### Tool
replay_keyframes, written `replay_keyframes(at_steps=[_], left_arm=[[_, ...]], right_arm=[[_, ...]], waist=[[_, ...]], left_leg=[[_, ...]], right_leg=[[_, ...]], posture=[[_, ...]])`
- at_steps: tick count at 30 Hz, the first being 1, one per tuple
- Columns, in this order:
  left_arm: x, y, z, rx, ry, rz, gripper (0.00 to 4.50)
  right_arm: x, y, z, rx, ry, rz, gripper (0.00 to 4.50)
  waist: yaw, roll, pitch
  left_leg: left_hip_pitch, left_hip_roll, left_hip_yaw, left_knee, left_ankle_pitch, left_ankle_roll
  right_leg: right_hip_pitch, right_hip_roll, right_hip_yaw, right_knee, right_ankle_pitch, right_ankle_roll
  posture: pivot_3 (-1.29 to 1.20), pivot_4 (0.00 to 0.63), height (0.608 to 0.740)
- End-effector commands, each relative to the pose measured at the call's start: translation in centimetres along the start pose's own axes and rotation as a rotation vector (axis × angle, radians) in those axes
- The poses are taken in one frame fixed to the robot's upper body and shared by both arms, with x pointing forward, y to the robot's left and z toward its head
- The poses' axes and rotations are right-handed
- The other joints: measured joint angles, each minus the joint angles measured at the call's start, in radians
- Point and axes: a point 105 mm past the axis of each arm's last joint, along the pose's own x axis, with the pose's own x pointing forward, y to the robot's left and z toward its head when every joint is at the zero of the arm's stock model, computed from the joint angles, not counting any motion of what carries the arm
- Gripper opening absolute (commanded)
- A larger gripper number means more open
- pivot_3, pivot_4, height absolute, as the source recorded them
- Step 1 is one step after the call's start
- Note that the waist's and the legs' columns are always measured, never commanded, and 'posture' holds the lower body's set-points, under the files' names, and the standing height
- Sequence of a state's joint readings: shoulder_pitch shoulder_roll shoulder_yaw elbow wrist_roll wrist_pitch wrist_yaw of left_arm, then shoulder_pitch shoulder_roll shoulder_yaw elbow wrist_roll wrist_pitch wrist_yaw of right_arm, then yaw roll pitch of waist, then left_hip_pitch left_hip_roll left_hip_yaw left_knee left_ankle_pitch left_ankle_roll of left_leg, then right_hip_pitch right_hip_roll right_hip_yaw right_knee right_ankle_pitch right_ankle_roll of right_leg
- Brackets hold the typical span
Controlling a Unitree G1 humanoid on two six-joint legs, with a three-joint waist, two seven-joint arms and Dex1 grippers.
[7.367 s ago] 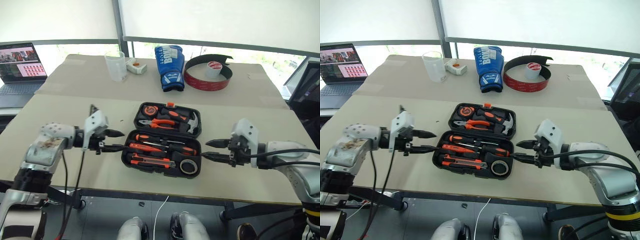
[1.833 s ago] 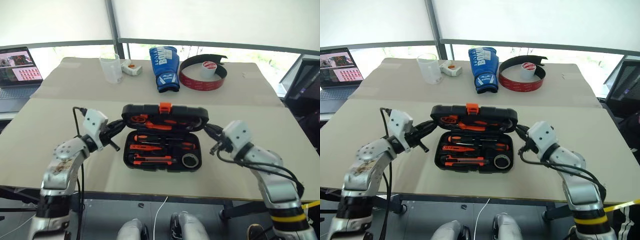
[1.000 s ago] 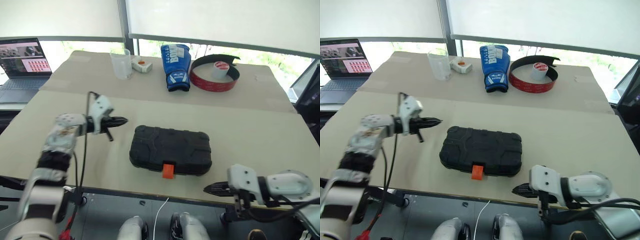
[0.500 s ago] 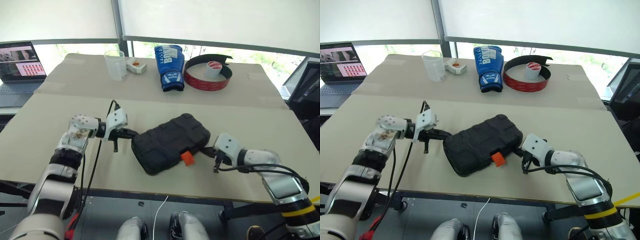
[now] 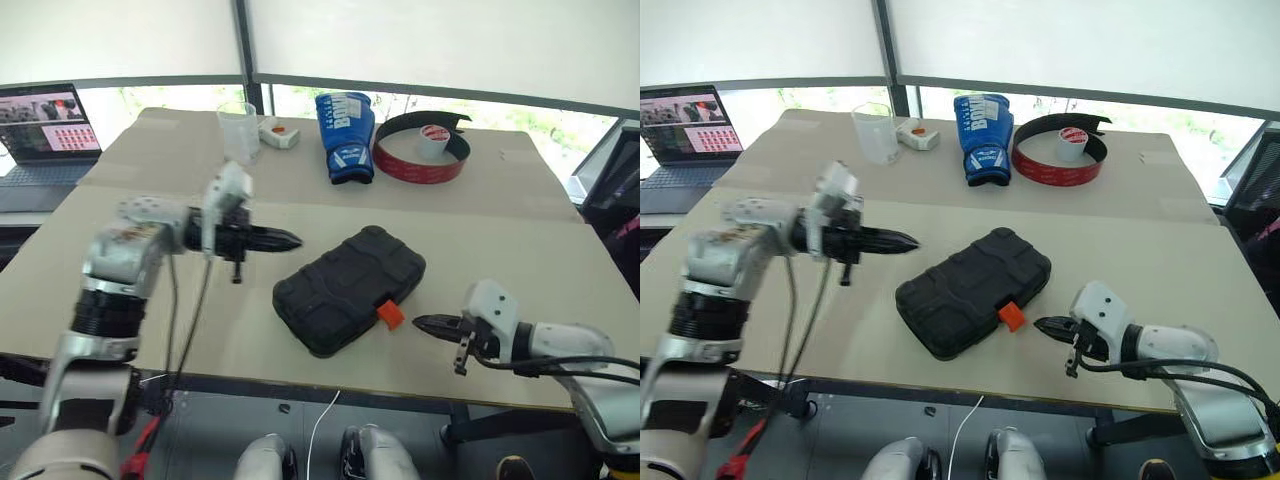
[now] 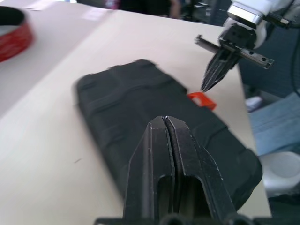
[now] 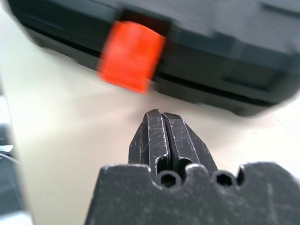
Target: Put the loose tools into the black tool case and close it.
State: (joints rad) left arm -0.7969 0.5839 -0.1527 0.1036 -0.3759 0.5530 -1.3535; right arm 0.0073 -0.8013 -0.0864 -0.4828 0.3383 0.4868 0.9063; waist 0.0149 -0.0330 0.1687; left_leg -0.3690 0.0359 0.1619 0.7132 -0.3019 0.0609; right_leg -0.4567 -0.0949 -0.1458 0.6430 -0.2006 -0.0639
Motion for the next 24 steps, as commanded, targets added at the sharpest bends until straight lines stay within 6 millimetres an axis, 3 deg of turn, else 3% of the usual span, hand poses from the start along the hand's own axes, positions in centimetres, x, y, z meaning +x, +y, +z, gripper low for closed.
replay_keyframes(at_steps=[1,4,8,17,24], left_arm=[[4.4,-0.3,-2.6,0.103,0.108,-0.042,0.08],[6.2,-0.6,-5.8,0.168,0.238,-0.085,0.08],[6.3,-1.1,-8.0,0.214,0.317,-0.138,0.08],[6.3,-1.0,-8.2,0.207,0.304,-0.127,0.08],[6.4,-0.5,-7.5,0.205,0.276,-0.107,0.08]], right_arm=[[0.1,0.1,1.4,-0.008,-0.049,-0.024,0.0],[0.5,0.2,1.5,-0.019,-0.051,-0.018,0.0],[1.0,0.2,1.5,-0.022,-0.056,-0.016,0.0],[2.2,0.8,1.7,-0.016,-0.068,-0.001,0.0],[4.0,0.5,0.4,-0.001,-0.034,-0.018,0.0]], waist=[[0.001,0.0,0.0],[-0.005,0.0,0.0],[-0.005,0.004,-0.003],[-0.004,0.005,-0.007],[-0.005,0.004,-0.01]], left_leg=[[0.0,0.0,0.0,0.0,0.0,0.0],[0.0,-0.001,0.0,0.0,0.0,0.0],[0.001,0.001,0.0,-0.001,0.001,-0.001],[0.002,0.001,0.0,0.0,0.0,0.001],[0.002,0.001,0.0,0.0,0.0,0.001]], right_leg=[[0.0,0.0,0.0,0.0,0.0,0.0],[-0.001,0.001,0.002,0.0,0.0,0.0],[-0.001,0.002,0.002,0.0,0.0,-0.001],[0.0,0.002,0.002,0.0,0.0,-0.001],[0.0,0.002,0.002,0.0,0.0,-0.001]], posture=[[0.0,0.15,0.727],[0.0,0.15,0.727],[0.0,0.15,0.727],[0.0,0.15,0.727],[0.0,0.15,0.727]])
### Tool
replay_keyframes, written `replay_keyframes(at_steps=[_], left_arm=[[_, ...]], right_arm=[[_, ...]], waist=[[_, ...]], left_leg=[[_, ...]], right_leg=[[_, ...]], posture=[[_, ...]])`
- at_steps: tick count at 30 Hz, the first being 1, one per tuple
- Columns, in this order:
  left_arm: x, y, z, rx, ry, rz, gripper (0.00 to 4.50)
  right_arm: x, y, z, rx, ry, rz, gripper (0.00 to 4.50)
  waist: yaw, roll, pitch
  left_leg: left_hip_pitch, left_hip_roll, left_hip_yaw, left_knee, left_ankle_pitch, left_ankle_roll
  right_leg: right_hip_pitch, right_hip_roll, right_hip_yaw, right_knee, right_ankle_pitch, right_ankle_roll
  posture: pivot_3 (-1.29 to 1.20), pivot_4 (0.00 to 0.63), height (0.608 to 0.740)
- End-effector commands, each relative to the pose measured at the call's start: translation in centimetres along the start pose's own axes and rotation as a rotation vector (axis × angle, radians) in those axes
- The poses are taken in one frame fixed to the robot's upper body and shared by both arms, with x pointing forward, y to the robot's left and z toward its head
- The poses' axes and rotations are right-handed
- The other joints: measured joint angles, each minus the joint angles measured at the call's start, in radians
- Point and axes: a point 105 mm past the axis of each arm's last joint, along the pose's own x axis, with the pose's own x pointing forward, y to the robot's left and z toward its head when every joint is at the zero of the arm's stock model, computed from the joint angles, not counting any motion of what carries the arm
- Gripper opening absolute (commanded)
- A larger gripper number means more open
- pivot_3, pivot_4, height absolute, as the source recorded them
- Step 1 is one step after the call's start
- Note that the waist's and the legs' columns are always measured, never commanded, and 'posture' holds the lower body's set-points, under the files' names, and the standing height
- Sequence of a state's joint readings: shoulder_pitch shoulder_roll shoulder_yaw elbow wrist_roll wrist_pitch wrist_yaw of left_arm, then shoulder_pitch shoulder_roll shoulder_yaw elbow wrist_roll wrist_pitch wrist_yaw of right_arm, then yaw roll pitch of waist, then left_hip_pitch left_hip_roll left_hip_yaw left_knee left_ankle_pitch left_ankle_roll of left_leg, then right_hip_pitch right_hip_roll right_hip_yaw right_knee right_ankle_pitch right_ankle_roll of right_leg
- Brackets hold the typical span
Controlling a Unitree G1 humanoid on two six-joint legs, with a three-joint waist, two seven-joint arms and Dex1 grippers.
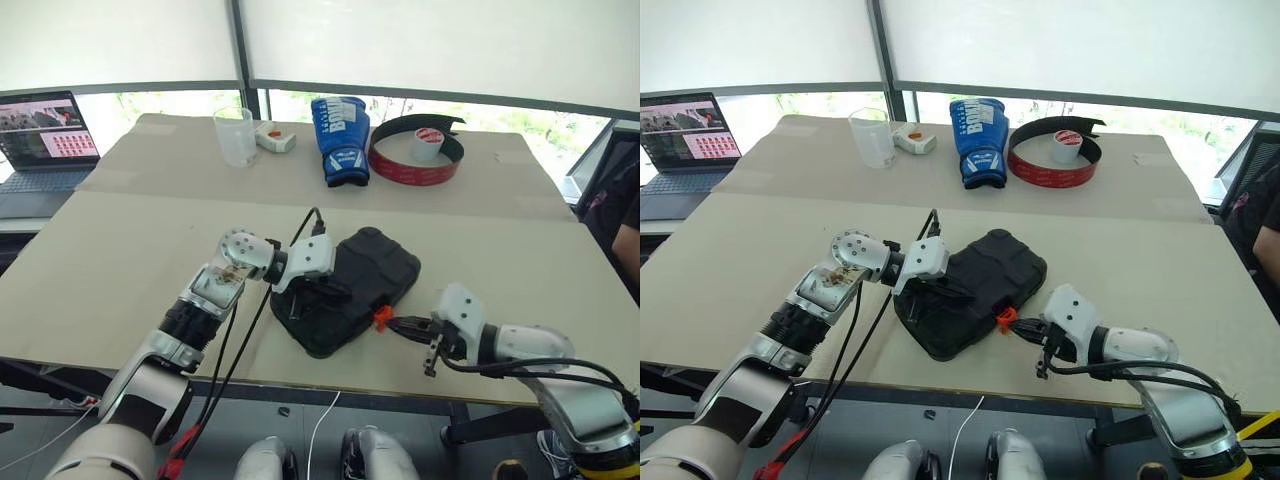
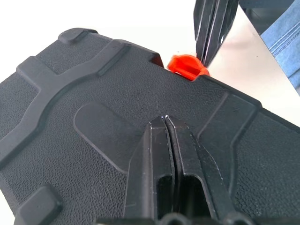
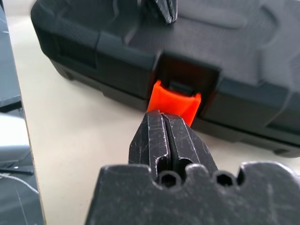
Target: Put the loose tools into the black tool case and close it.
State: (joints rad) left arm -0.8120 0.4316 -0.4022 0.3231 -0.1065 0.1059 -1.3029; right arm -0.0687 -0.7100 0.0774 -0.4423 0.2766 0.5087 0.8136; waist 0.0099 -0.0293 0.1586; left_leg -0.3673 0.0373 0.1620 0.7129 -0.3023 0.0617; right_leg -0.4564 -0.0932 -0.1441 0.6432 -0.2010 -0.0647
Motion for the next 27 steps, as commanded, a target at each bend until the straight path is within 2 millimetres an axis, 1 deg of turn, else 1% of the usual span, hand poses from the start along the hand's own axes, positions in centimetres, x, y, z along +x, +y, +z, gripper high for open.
replay_keyframes(at_steps=[1,5,10,14,17,22,25,27], left_arm=[[0.3,-0.9,-2.6,-0.071,0.087,-0.021,0.08],[0.3,-0.7,-2.5,-0.069,0.083,-0.016,0.08],[0.2,-0.5,-2.5,-0.064,0.084,-0.01,0.08],[0.2,-0.3,-2.4,-0.063,0.082,-0.002,0.08],[0.4,-0.2,-2.5,-0.061,0.082,-0.001,0.08],[0.6,-0.3,-2.3,-0.05,0.082,-0.009,0.08],[0.6,-0.1,-2.3,-0.043,0.085,-0.006,0.08],[0.6,-0.1,-2.5,-0.029,0.096,-0.009,0.08]], right_arm=[[0.7,-0.8,0.7,-0.031,-0.024,-0.035,0.0],[1.0,-1.2,0.6,-0.027,-0.021,-0.052,0.0],[-0.3,-1.1,1.4,-0.019,-0.035,-0.057,0.0],[-0.8,-0.6,1.0,0.025,-0.032,-0.053,0.0],[-0.2,0.0,0.3,0.022,-0.009,-0.042,0.0],[0.8,0.0,0.2,0.031,-0.013,-0.049,0.0],[1.4,-0.2,1.0,0.005,-0.039,-0.05,0.0],[1.3,-0.6,2.3,-0.008,-0.075,-0.053,0.0]], waist=[[-0.001,0.0,0.0],[0.0,0.0,0.0],[0.001,0.0,0.0],[0.0,0.0,0.0],[0.0,0.0,0.0],[0.001,0.0,0.0],[0.001,0.0,0.0],[0.0,0.0,0.0]], left_leg=[[0.0,0.0,0.0,0.0,0.0,0.0],[0.0,0.0,0.0,0.0,0.0,0.0],[0.0,0.0,0.0,0.0,0.0,0.0],[0.0,0.0,0.0,0.0,0.0,0.0],[0.0,0.0,0.0,0.0,0.0,0.0],[0.0,0.0,0.0,0.0,0.0,0.0],[-0.001,0.0,0.0,0.0,0.0,0.001],[-0.001,0.0,0.0,0.0,0.0,0.001]], right_leg=[[0.0,0.0,0.0,0.0,0.0,0.0],[0.0,0.0,0.0,0.0,0.0,0.0],[0.0,0.0,0.0,0.0,0.0,0.0],[0.0,0.0,0.0,0.0,0.0,0.0],[0.0,0.0,0.0,0.0,0.0,0.0],[0.0,0.0,0.0,0.0,0.0,0.0],[0.0,0.0,-0.001,0.0,0.0,0.0],[0.0,0.0,0.0,0.0,0.0,0.0]], posture=[[0.0,0.15,0.727],[0.0,0.15,0.727],[0.0,0.15,0.727],[0.0,0.15,0.727],[0.0,0.15,0.727],[0.0,0.15,0.727],[0.0,0.15,0.727],[0.0,0.15,0.727]])
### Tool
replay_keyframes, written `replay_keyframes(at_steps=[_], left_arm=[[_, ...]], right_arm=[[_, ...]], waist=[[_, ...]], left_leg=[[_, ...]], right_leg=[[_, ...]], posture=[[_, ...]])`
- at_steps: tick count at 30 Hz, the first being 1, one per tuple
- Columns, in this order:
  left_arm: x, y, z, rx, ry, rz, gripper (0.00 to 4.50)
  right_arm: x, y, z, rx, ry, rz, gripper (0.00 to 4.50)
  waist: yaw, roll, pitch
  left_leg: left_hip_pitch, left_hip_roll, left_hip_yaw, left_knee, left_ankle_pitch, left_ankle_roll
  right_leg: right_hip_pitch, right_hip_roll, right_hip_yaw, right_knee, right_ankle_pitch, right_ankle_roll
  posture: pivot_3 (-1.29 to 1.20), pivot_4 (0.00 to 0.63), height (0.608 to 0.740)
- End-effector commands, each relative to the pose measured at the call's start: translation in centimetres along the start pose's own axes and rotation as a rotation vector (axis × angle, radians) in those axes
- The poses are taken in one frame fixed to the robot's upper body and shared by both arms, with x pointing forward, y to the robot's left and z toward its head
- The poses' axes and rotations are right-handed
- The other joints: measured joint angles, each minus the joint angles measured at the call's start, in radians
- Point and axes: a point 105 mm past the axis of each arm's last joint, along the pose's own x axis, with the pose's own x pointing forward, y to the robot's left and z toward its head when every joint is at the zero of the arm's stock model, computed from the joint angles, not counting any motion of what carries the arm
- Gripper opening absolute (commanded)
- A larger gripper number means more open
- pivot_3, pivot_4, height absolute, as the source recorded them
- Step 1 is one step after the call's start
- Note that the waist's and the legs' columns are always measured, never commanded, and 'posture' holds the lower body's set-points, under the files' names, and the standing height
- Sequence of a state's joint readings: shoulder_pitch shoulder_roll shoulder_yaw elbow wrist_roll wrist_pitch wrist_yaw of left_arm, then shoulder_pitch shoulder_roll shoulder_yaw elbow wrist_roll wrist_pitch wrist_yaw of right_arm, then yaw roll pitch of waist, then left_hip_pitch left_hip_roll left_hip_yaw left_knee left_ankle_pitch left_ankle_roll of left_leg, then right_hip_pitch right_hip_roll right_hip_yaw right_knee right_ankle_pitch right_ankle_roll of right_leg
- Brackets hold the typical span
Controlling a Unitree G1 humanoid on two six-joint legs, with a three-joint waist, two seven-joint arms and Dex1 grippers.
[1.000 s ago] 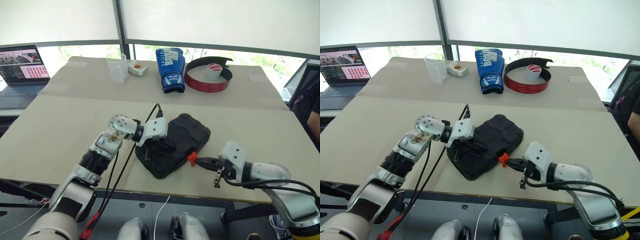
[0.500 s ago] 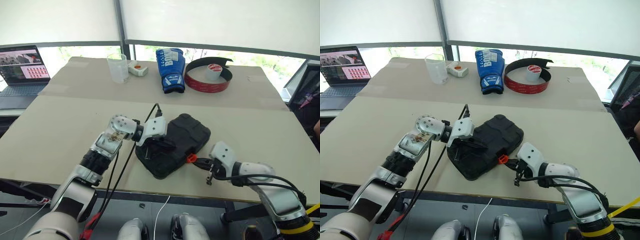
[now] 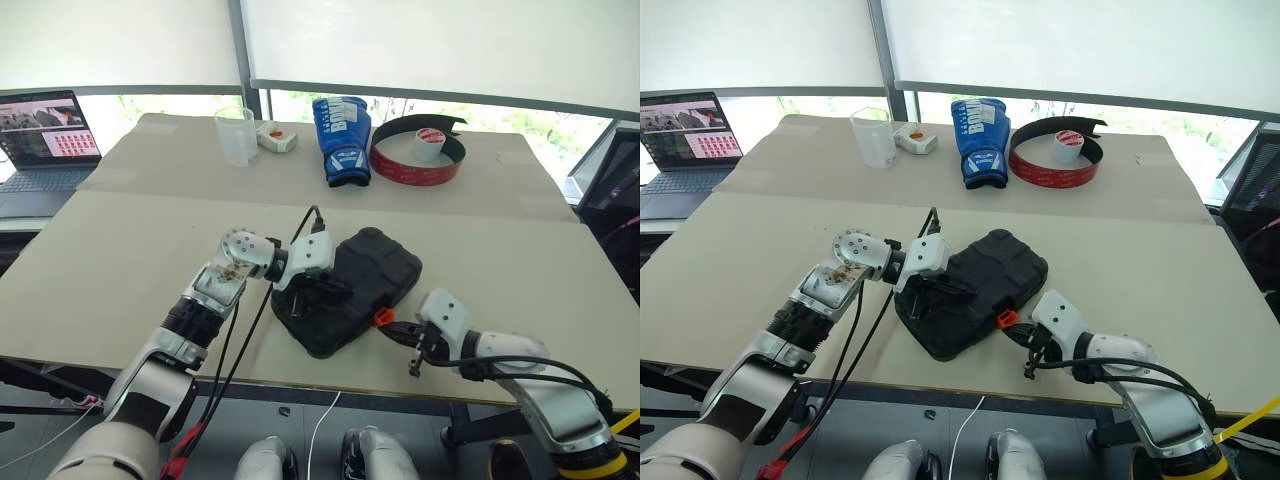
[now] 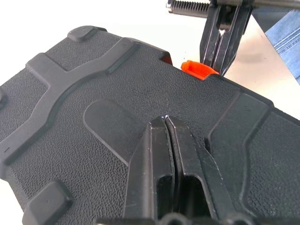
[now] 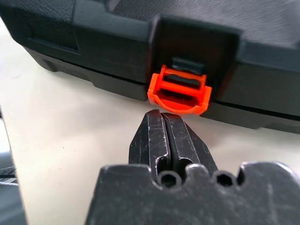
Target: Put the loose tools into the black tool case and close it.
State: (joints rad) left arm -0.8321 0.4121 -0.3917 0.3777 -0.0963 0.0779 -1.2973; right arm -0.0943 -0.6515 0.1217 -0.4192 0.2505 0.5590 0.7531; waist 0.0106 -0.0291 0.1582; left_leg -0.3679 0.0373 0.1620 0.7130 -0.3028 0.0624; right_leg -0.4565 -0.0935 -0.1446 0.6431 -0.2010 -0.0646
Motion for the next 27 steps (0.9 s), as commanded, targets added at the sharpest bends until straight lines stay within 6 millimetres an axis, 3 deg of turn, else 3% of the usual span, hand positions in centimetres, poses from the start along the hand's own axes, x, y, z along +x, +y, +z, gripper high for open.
replay_keyframes(at_steps=[1,4,9,16,19,23,27], left_arm=[[0.5,-0.7,-2.5,-0.023,0.106,-0.028,0.08],[0.7,-0.9,-3.0,-0.003,0.125,-0.036,0.08],[1.1,-1.3,-3.6,0.016,0.137,-0.049,0.08],[1.5,-1.8,-3.9,0.004,0.132,-0.056,0.08],[0.2,-1.2,-4.2,-0.03,0.136,-0.01,0.08],[-4.0,0.0,-4.1,-0.171,0.084,0.103,1.19],[-10.5,-1.4,-4.1,-0.272,0.077,0.168,2.56]], right_arm=[[-0.2,-0.6,3.5,-0.065,-0.107,-0.019,0.0],[-0.9,-0.7,5.6,-0.082,-0.162,-0.015,0.0],[-1.3,-0.7,7.4,-0.117,-0.186,-0.003,0.0],[-0.6,-0.8,6.9,-0.117,-0.171,0.006,0.0],[-1.4,-0.9,6.7,-0.113,-0.162,0.004,0.0],[-4.6,-0.6,6.4,-0.067,-0.138,0.087,1.17],[-8.6,-1.2,6.0,-0.055,-0.084,0.149,2.55]], waist=[[-0.002,0.0,0.0],[-0.007,0.0,0.0],[-0.015,0.0,0.0],[-0.008,-0.001,-0.004],[-0.006,0.0,-0.005],[-0.012,-0.001,-0.005],[-0.03,0.0,-0.005]], left_leg=[[0.0,0.0,0.0,0.0,0.0,0.0],[0.0,0.0,0.0,0.0,0.0,0.0],[0.0,0.001,0.0,0.0,0.0,0.0],[0.001,0.001,-0.001,-0.002,0.0,0.0],[0.0,0.001,0.0,-0.001,0.0,0.001],[0.0,0.001,0.0,-0.001,0.0,0.001],[0.001,0.002,0.0,-0.004,0.0,0.0]], right_leg=[[0.0,0.0,0.0,0.0,0.0,0.0],[0.0,0.0,0.0,0.0,0.0,0.0],[-0.001,0.0,0.0,0.001,0.0,0.0],[0.0,0.0,-0.001,-0.001,0.0,0.0],[0.0,0.0,0.0,-0.001,0.0,0.0],[0.0,0.0,0.0,-0.001,0.0,0.0],[-0.001,0.002,0.0,-0.001,0.0,0.0]], posture=[[0.0,0.15,0.727],[0.0,0.15,0.727],[0.0,0.15,0.727],[0.0,0.15,0.727],[0.0,0.15,0.727],[0.0,0.15,0.727],[0.0,0.15,0.727]])
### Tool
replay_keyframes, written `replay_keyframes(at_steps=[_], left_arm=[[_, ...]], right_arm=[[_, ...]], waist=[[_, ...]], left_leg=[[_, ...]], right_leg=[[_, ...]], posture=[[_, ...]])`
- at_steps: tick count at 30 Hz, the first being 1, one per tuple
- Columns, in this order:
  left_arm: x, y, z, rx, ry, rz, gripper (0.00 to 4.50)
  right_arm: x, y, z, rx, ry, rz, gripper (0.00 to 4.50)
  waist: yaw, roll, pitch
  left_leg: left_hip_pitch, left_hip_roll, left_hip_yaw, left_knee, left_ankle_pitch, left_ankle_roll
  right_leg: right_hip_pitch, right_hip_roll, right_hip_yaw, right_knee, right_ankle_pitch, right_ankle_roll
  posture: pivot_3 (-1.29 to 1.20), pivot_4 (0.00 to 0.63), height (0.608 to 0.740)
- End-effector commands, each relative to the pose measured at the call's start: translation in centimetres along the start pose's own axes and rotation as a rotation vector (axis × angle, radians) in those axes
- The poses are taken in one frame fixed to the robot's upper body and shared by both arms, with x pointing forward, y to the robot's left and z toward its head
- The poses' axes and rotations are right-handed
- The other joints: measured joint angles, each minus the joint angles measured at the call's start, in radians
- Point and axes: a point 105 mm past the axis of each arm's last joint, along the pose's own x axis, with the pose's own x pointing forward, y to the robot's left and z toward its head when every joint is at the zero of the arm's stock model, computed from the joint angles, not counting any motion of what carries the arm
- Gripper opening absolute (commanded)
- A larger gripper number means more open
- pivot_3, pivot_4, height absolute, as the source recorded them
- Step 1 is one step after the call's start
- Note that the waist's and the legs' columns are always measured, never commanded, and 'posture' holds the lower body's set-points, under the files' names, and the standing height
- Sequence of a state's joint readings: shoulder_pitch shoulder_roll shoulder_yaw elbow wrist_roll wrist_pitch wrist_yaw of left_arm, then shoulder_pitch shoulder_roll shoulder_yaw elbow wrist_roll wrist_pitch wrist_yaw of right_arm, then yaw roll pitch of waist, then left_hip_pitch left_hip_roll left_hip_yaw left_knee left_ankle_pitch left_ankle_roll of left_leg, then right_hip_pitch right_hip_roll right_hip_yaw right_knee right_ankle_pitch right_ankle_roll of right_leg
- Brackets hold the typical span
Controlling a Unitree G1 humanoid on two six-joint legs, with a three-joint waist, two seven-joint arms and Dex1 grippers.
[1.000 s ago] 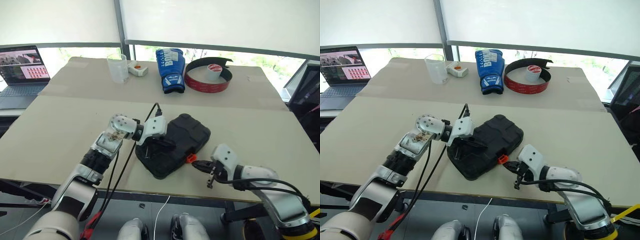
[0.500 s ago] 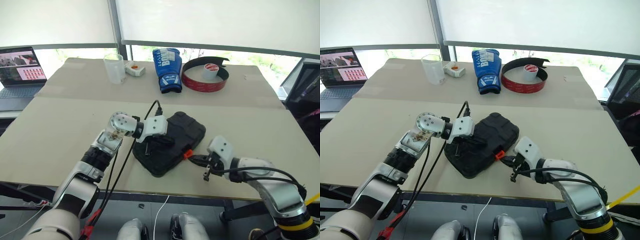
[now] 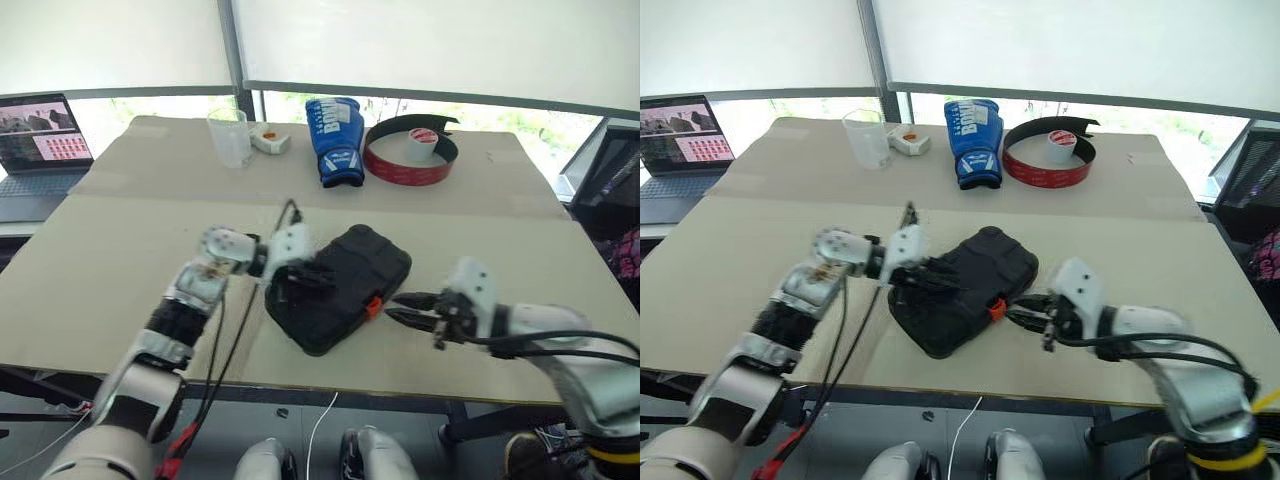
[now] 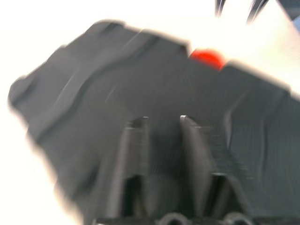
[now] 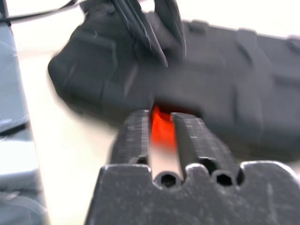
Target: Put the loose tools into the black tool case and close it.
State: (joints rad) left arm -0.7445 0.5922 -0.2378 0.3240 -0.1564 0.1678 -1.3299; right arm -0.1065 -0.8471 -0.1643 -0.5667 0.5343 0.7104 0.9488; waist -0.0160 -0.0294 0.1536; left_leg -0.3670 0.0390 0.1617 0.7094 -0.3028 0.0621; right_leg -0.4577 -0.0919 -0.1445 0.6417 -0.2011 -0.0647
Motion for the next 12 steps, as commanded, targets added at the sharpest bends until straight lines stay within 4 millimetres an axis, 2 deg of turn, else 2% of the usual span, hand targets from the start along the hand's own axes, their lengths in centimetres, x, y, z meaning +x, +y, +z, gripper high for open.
replay_keyframes(at_steps=[1,2,3,6,9,12], left_arm=[[-5.8,-1.2,-1.6,-0.158,0.038,0.031,2.86],[-8.0,-1.8,-1.5,-0.195,0.041,0.052,3.23],[-9.4,-2.2,-1.4,-0.219,0.044,0.065,3.43],[-12.7,-3.3,-1.0,-0.283,0.061,0.127,4.48],[-16.1,-3.9,-1.0,-0.348,0.046,0.249,4.48],[-16.5,-4.4,-1.3,-0.369,0.034,0.3,4.48]], right_arm=[[-3.6,-0.1,1.4,-0.025,-0.002,0.059,2.89],[-4.7,-0.4,1.3,-0.019,0.017,0.072,3.34],[-5.6,-0.6,1.3,-0.016,0.029,0.081,3.54],[-7.3,-1.6,1.4,-0.013,0.046,0.082,4.5],[-8.8,-3.4,1.6,0.003,0.043,0.064,4.5],[-8.7,-4.3,1.8,0.012,0.015,0.062,4.5]], waist=[[-0.003,0.0,0.0],[-0.002,0.0,0.0],[-0.002,0.0,0.001],[0.009,0.0,0.005],[0.025,0.001,0.006],[0.031,0.003,0.007]], left_leg=[[0.001,0.001,0.0,0.0,0.0,-0.001],[0.001,0.002,0.0,-0.001,0.001,-0.002],[0.0,0.003,0.0,-0.001,0.001,-0.002],[0.0,0.003,0.0,-0.003,0.0,-0.001],[-0.002,0.003,-0.001,-0.003,-0.001,0.0],[-0.002,0.003,-0.001,-0.003,-0.001,0.0]], right_leg=[[0.0,0.001,0.0,0.0,0.0,0.0],[0.0,0.002,-0.001,0.0,0.0,0.0],[-0.001,0.002,-0.001,0.0,0.0,0.0],[-0.002,0.001,-0.002,-0.001,0.0,0.0],[-0.002,0.0,-0.002,-0.003,0.0,0.0],[-0.002,0.0,-0.003,-0.007,0.0,0.0]], posture=[[0.0,0.15,0.727],[0.0,0.15,0.727],[0.0,0.15,0.727],[0.0,0.15,0.727],[0.0,0.15,0.727],[0.0,0.15,0.727]])
